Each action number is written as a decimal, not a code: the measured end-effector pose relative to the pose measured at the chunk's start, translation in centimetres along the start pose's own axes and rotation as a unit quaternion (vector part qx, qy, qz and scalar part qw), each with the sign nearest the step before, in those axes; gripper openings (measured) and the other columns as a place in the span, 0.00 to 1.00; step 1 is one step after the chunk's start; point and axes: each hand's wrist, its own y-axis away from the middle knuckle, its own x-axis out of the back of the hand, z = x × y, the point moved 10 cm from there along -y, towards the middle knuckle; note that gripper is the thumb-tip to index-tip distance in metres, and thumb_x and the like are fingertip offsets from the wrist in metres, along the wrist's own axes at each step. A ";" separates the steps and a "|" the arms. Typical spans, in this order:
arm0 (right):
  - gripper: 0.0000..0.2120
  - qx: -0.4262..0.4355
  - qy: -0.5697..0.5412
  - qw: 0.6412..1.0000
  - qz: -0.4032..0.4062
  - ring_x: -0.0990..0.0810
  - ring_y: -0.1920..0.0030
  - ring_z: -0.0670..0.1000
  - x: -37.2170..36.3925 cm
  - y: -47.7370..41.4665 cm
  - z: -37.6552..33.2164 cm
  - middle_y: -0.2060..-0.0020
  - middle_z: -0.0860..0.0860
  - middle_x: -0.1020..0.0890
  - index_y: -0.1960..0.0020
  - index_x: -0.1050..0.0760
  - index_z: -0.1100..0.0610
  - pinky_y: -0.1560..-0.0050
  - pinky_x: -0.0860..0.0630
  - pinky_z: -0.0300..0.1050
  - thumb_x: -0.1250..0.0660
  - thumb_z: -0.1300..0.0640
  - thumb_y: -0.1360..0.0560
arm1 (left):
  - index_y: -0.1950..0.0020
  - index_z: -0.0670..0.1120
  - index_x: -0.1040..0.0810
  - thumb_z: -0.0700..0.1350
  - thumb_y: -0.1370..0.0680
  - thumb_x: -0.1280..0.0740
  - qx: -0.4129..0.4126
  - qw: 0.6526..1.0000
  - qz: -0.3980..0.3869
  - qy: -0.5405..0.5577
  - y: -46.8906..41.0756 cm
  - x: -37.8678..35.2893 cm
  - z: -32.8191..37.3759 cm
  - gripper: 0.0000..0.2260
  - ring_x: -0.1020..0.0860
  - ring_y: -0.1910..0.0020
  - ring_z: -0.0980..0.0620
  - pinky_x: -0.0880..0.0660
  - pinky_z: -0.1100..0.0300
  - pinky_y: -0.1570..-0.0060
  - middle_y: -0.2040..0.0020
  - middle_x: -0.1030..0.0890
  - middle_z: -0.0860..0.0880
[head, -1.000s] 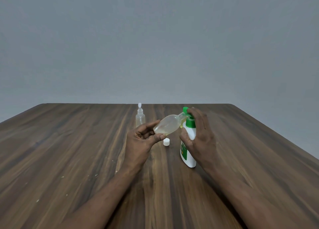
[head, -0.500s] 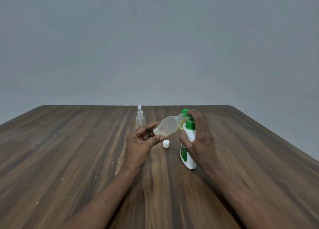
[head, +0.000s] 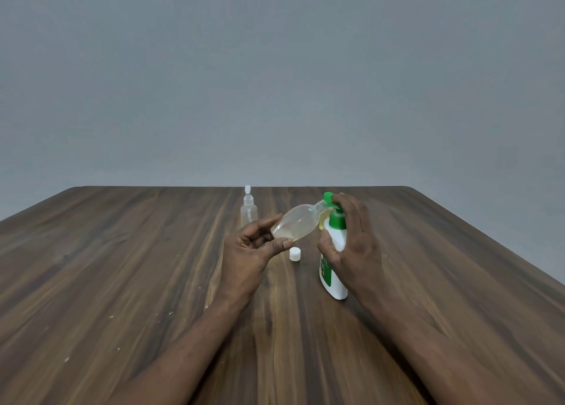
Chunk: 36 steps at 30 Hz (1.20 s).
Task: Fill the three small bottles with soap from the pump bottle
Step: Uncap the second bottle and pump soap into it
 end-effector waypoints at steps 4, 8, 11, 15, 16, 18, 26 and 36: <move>0.26 0.007 -0.016 1.000 0.008 0.26 0.36 0.48 0.2 0.0 -0.2 0.36 0.45 0.27 0.32 0.30 0.55 0.39 0.26 0.48 0.29 0.62 0.28 | 0.41 0.41 0.17 0.30 0.32 0.24 0.004 1.000 -0.001 0.003 0.0 0.0 -0.2 0.20 0.15 0.48 0.48 0.17 0.57 0.49 0.49 0.13 0.45; 0.28 -0.002 -0.008 1.000 0.004 0.26 0.36 0.47 0.1 0.0 0.1 0.35 0.45 0.29 0.30 0.31 0.55 0.39 0.26 0.45 0.29 0.63 0.28 | 0.41 0.41 0.17 0.30 0.32 0.23 -0.001 1.000 -0.003 -0.001 0.1 0.0 0.1 0.20 0.15 0.48 0.49 0.17 0.57 0.49 0.50 0.13 0.46; 0.31 -0.006 0.001 1.000 -0.006 0.27 0.36 0.46 -0.1 0.0 0.3 0.35 0.46 0.30 0.28 0.33 0.55 0.39 0.26 0.43 0.30 0.62 0.29 | 0.41 0.41 0.17 0.30 0.32 0.23 -0.001 1.000 0.000 0.003 0.0 0.1 0.0 0.20 0.14 0.48 0.48 0.17 0.56 0.49 0.50 0.13 0.46; 0.31 -0.010 -0.002 1.000 -0.006 0.27 0.35 0.46 0.0 0.1 0.2 0.34 0.45 0.31 0.28 0.33 0.55 0.40 0.25 0.43 0.31 0.60 0.29 | 0.41 0.39 0.18 0.30 0.32 0.23 -0.003 1.000 -0.001 0.001 -0.1 0.1 0.0 0.21 0.15 0.48 0.47 0.17 0.56 0.49 0.49 0.13 0.45; 0.29 -0.006 -0.002 1.000 -0.002 0.27 0.36 0.46 0.0 0.0 0.0 0.34 0.45 0.30 0.28 0.32 0.55 0.40 0.25 0.45 0.31 0.60 0.29 | 0.40 0.39 0.18 0.30 0.32 0.23 -0.003 1.000 -0.001 0.000 -0.1 0.1 0.0 0.21 0.15 0.47 0.46 0.17 0.56 0.49 0.49 0.13 0.45; 0.27 0.000 -0.004 1.000 0.007 0.26 0.36 0.48 0.1 0.0 -0.1 0.35 0.45 0.29 0.30 0.30 0.56 0.39 0.25 0.48 0.31 0.60 0.28 | 0.40 0.39 0.18 0.30 0.32 0.23 -0.002 1.000 0.000 0.000 -0.1 0.1 -0.1 0.21 0.15 0.47 0.46 0.17 0.55 0.48 0.49 0.13 0.44; 0.29 -0.003 -0.002 1.000 -0.001 0.27 0.36 0.48 -0.1 0.0 0.1 0.35 0.47 0.29 0.29 0.32 0.57 0.38 0.26 0.48 0.31 0.61 0.29 | 0.41 0.40 0.17 0.30 0.33 0.23 0.002 1.000 -0.001 0.004 -0.2 0.2 -0.3 0.21 0.15 0.48 0.47 0.17 0.55 0.49 0.50 0.13 0.45; 0.28 0.001 -0.016 1.000 0.000 0.27 0.35 0.47 0.0 0.1 0.0 0.34 0.45 0.28 0.31 0.32 0.53 0.37 0.27 0.46 0.28 0.64 0.29 | 0.42 0.41 0.17 0.35 0.35 0.22 0.001 1.000 -0.006 -0.001 -0.1 0.0 -0.1 0.22 0.15 0.48 0.47 0.17 0.57 0.49 0.49 0.13 0.46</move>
